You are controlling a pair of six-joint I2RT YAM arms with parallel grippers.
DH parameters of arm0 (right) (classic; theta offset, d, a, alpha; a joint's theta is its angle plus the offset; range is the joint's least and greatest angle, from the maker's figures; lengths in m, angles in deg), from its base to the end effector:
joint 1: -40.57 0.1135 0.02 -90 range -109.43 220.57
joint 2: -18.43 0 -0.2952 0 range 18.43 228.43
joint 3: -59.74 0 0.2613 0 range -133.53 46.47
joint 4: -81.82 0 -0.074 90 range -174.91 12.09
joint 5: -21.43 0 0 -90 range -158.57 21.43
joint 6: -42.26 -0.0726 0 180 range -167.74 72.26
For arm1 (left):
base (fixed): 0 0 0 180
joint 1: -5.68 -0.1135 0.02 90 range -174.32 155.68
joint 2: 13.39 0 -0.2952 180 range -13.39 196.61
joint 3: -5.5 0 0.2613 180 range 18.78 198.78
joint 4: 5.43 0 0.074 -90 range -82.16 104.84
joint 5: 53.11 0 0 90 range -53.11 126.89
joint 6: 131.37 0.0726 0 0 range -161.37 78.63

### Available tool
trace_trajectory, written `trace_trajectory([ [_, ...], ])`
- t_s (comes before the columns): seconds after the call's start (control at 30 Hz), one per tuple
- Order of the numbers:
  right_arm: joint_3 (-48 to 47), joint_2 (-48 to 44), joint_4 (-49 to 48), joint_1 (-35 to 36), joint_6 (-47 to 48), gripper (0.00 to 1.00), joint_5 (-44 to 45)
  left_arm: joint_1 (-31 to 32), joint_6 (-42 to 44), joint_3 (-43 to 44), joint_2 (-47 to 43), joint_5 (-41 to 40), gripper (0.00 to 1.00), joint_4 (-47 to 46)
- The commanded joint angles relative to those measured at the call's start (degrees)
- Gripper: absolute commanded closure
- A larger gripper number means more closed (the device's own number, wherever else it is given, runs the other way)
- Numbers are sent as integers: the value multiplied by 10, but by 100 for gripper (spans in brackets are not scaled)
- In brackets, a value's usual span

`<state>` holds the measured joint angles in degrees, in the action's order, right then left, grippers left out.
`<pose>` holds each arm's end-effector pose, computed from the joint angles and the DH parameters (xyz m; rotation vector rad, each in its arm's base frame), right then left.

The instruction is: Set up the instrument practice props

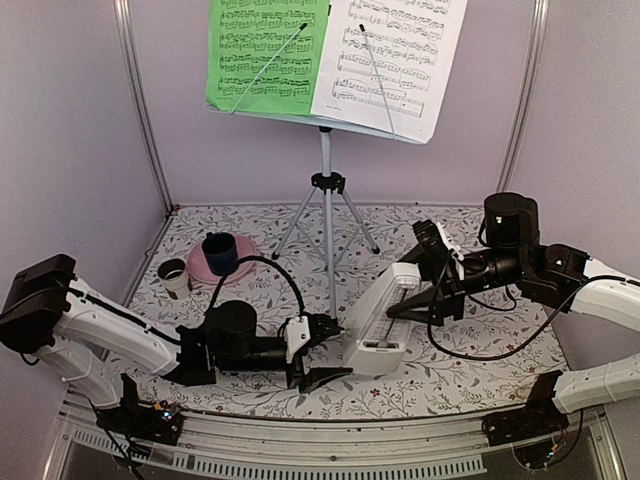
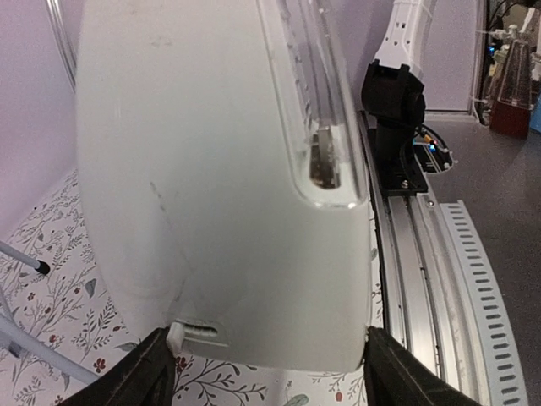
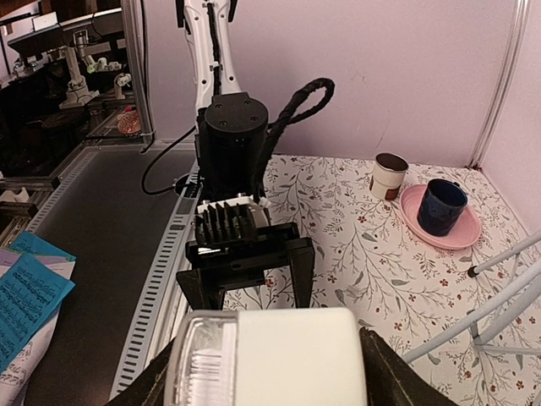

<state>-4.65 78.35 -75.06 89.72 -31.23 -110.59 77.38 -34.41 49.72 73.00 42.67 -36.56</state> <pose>0.1292 0.2237 0.3484 -1.4571 1.3007 1.0739 0.0994 -0.3238 0.2047 1.2332 1.3836 -0.8956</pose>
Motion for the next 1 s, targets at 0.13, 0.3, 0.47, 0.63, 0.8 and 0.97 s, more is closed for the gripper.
trace_trajectory([
  [0.13,-6,-22,-63,6,-5,100,-1,10,9,4,-4,-8,27,-18],
  [0.3,-7,-22,-61,5,-4,100,-1,11,7,3,-4,-3,33,-18],
  [0.47,-4,-23,-63,5,-4,100,-1,11,1,-2,-7,-11,33,-22],
  [0.63,11,-20,-76,5,-3,100,16,8,-14,-45,-35,-50,6,-64],
  [0.8,16,23,-100,6,-15,100,79,-24,-74,-116,-110,-102,1,-74],
  [0.97,30,69,-141,10,-21,100,103,-64,-130,-168,-179,-115,1,-87],
])
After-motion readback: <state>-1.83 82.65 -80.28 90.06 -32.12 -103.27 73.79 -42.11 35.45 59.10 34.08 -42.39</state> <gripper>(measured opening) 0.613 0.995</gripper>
